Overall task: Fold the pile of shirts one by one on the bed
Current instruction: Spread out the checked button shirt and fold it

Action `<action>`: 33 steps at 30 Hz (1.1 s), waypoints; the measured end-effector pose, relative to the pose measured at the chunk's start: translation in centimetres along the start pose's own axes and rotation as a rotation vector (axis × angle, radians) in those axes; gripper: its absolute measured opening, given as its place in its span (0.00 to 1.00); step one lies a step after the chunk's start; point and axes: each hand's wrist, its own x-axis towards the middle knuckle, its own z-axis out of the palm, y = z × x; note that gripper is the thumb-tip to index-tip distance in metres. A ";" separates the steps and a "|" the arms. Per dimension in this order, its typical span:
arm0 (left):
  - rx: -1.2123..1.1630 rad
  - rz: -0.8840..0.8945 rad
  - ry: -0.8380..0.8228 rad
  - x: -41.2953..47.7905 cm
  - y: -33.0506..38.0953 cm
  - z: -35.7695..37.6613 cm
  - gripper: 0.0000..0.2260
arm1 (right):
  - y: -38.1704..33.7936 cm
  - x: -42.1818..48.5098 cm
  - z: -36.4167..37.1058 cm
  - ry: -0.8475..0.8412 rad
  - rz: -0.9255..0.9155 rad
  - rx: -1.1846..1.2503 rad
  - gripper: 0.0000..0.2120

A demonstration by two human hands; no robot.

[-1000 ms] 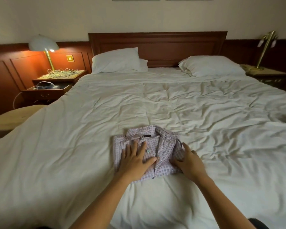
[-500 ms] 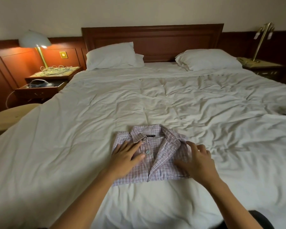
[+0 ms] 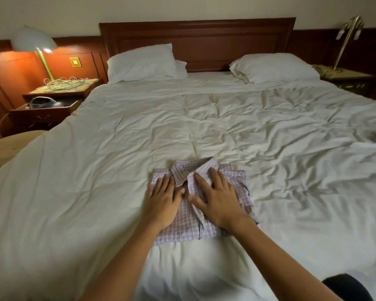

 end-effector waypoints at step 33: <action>-0.521 0.041 0.259 2.0 -1.0 0.3 0.11 | 1.8 2.5 -1.3 -0.105 -0.329 0.178 0.10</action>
